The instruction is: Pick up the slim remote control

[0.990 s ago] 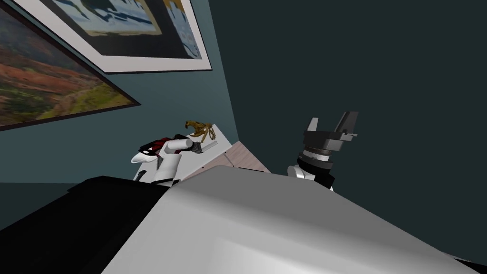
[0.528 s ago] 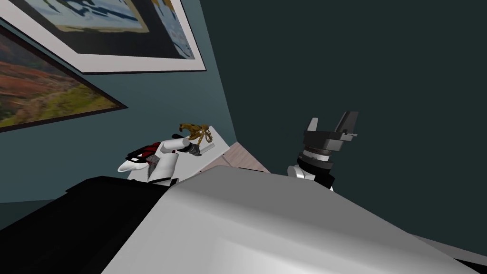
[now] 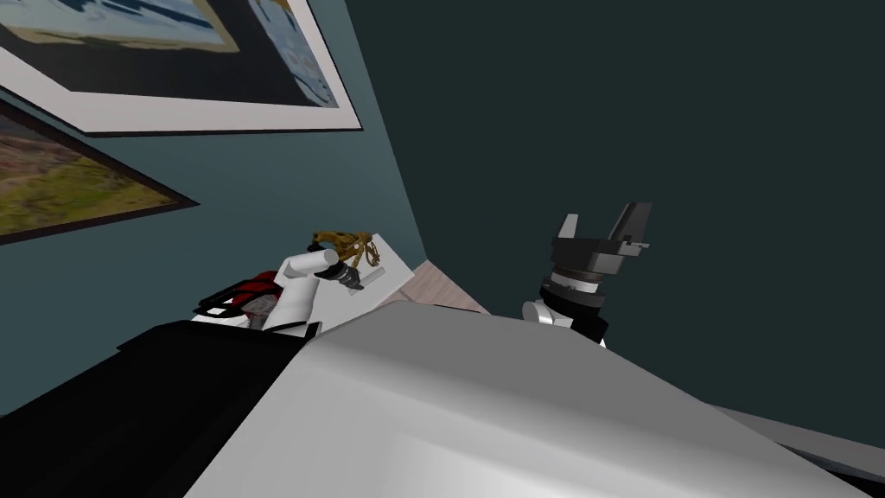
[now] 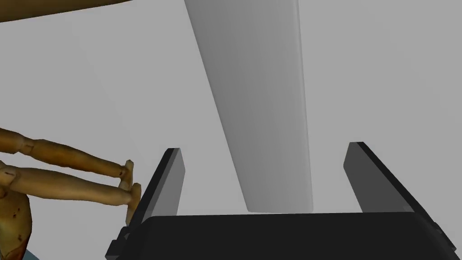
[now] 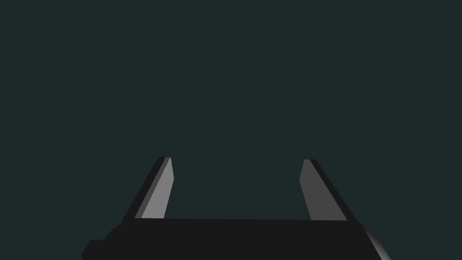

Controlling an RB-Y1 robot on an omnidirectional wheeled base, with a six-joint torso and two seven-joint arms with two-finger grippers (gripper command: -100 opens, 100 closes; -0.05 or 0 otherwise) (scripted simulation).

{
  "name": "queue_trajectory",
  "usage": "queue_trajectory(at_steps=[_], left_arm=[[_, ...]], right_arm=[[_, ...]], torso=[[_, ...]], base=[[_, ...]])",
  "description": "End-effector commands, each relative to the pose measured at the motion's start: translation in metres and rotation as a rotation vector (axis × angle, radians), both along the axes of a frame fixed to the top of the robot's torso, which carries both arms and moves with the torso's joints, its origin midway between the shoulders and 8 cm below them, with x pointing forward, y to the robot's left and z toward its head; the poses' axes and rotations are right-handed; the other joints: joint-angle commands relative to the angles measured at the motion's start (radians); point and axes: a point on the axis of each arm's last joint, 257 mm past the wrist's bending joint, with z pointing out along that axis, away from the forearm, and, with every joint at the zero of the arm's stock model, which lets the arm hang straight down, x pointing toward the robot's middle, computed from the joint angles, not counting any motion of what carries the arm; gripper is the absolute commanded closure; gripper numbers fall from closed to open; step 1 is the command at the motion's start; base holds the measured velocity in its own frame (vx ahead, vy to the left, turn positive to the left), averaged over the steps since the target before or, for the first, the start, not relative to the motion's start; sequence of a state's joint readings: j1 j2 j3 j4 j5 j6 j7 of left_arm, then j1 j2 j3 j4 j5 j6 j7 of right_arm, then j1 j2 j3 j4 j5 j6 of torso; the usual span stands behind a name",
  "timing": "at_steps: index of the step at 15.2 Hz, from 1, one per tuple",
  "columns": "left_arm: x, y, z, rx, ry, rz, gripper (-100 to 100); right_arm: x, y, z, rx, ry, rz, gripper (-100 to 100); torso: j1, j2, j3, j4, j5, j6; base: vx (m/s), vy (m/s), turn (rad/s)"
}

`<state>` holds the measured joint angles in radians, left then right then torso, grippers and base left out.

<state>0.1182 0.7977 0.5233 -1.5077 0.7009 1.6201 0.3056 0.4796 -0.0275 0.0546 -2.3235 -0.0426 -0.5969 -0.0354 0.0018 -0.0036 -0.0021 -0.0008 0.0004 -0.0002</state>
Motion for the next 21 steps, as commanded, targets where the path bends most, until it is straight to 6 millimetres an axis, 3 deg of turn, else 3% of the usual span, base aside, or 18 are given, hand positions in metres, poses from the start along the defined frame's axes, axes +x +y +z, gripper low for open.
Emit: queue_trajectory(at_steps=[1,9,14,15,16,20,21], left_arm=[[-0.013,-0.004,-0.001,-0.042,0.039,0.028,-100],[-0.043,-0.016,-0.003,-0.137,0.134,0.082,-100],[-0.039,-0.017,-0.027,-0.125,0.12,0.078,-100],[-0.039,-0.016,-0.022,-0.127,0.123,0.079,-100],[-0.039,-0.015,-0.023,-0.126,0.121,0.078,100],[-0.039,-0.015,-0.024,-0.127,0.121,0.081,100],[-0.039,-0.016,-0.013,-0.126,0.122,0.077,100]], right_arm=[[0.0,0.0,0.0,0.0,0.0,0.0,0],[0.0,0.0,0.0,0.0,0.0,0.0,0],[0.0,0.0,0.0,0.0,0.0,0.0,0],[0.0,0.0,0.0,0.0,0.0,0.0,0],[0.0,0.0,0.0,0.0,0.0,0.0,0],[0.0,0.0,0.0,0.0,0.0,0.0,0],[0.0,0.0,0.0,0.0,0.0,0.0,0]], torso=[[0.0,0.0,0.0,0.0,0.0,0.0],[-0.001,0.001,0.001,0.0,0.0,0.0],[-0.002,0.005,0.003,0.001,0.0,0.0],[-0.002,0.005,0.003,0.001,0.0,0.0],[-0.002,0.005,0.003,0.001,0.0,0.0],[-0.001,0.004,0.002,0.001,0.0,0.001],[-0.001,0.004,0.002,0.001,0.0,0.001]], base=[[0.06,0.029,-0.12],[0.046,0.025,-0.076],[-0.001,0.006,-0.014],[-0.009,-0.001,-0.006],[0.0,0.0,0.0],[0.0,0.0,0.0],[0.0,0.0,0.0]])
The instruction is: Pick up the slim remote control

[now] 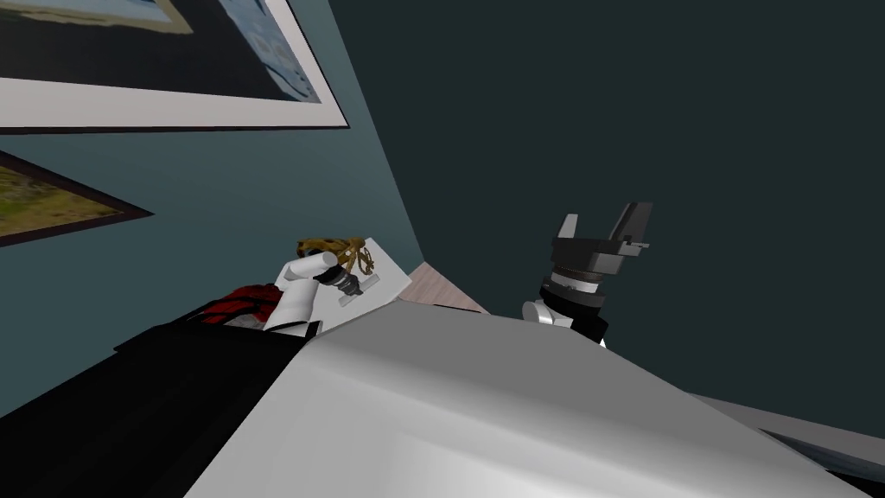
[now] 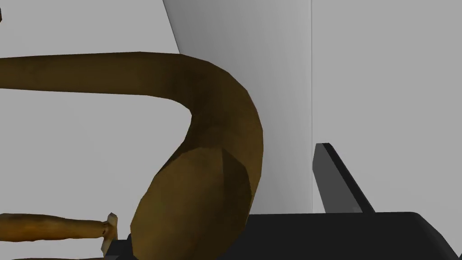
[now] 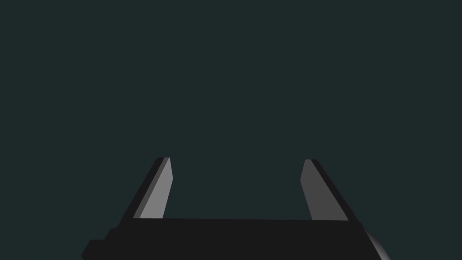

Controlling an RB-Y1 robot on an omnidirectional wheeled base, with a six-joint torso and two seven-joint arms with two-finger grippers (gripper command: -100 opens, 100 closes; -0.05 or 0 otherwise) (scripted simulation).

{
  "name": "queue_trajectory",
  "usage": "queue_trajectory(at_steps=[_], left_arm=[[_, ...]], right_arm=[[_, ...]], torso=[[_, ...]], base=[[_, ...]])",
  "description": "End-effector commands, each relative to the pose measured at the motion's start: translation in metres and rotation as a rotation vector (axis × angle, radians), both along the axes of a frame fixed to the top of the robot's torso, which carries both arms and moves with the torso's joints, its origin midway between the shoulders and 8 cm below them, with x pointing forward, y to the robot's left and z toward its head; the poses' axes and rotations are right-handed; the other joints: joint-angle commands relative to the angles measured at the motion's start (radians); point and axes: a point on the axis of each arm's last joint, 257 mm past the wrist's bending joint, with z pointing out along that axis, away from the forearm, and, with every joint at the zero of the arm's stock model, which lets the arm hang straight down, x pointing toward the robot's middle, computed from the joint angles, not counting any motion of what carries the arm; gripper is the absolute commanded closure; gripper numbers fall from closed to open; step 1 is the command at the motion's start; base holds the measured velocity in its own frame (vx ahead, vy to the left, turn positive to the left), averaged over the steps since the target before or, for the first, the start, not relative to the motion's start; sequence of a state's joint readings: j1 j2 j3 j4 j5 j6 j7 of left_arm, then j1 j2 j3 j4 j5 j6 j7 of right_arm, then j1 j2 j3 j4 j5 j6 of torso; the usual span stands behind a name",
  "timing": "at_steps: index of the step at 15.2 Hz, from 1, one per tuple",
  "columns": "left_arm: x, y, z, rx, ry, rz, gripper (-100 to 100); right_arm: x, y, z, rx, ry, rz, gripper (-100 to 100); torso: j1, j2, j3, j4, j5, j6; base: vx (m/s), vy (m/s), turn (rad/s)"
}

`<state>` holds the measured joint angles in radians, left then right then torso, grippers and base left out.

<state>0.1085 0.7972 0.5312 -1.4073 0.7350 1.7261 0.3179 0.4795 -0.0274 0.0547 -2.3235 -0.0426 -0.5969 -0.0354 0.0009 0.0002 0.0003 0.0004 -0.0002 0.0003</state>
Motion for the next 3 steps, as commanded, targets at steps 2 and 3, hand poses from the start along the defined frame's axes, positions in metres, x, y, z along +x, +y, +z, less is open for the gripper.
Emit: queue_trajectory(at_steps=[2,3], left_arm=[[-0.0007,-0.0009,0.014,0.0,0.002,-0.003,100],[-0.0005,-0.0006,0.009,0.001,0.0,-0.003,100]], right_arm=[[0.0,0.0,0.0,0.0,0.0,0.0,0],[0.0,0.0,0.0,0.0,0.0,0.0,0]], torso=[[0.0,0.0,0.0,0.0,0.0,0.0],[-0.001,0.0,0.0,0.0,0.0,0.0]], base=[[0.011,0.0,0.009],[0.008,0.002,0.004]])
